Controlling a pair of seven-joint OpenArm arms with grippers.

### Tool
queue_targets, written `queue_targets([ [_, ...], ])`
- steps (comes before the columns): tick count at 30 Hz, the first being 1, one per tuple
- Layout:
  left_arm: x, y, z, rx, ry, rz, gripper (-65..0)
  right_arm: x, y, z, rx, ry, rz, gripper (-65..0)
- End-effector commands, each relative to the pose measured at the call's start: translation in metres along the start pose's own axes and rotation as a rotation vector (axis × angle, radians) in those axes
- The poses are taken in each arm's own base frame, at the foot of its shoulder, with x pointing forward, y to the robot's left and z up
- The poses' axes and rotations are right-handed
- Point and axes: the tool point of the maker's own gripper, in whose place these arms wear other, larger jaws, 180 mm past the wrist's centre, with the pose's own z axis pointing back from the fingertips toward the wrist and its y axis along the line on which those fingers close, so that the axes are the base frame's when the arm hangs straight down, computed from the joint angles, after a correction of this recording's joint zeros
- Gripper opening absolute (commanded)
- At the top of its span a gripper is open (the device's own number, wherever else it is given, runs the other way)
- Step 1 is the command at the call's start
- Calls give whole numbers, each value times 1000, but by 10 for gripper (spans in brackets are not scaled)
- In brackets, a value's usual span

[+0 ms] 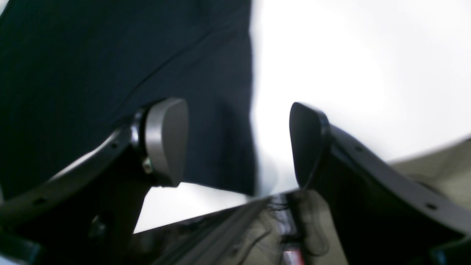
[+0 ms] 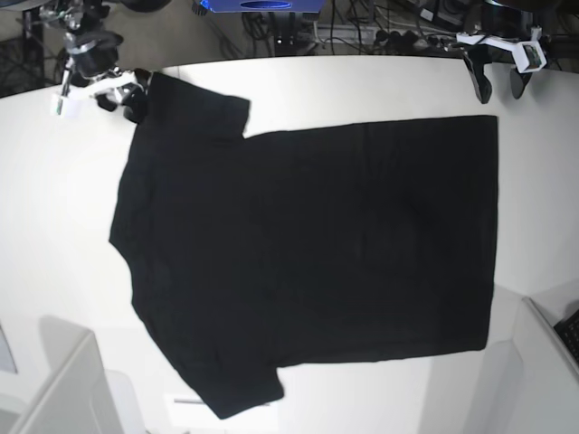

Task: Fold the T-shirt properly
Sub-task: 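Lower both grippers onto the shirt's shoulder corners and close them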

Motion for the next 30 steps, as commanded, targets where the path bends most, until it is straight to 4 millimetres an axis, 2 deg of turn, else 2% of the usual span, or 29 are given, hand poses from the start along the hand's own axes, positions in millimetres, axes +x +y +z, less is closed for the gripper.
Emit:
queue_targets([
  [1,10,6,4,-5,-30,6,-275,11,3,-2,32,-15,-8,-260],
  [4,18,8,0,-38,-58,19,-273,7,0,-16,55,34,-58,-260],
  [9,0,30,-12,2,43,20,-273,-6,-17,-35,29,87,-111,-260],
  [13,-8,41,-19,12,86,29,-273,-21,-27,-39,8,128,-137,-260],
  [16,-12,47,-25,28,105,39,-273,-37,-23,-38,18,174,-134,-261],
  [19,-16,42,-30,27,122,56,-273,-51,-14,-39,37,213,-129,-261],
  [24,-21,31,-41,22,154,105,-273,-70,-14,-39,10,271,-45,-263],
  [27,-23,24,-48,16,167,132,-273,-72,-17,-39,-10,276,-18,-263],
  [28,-23,22,-51,13,172,139,-273,-73,-16,-39,-9,274,-24,-273],
  [30,-31,20,-57,15,203,163,-273,-72,-16,-39,-8,273,-22,-336],
])
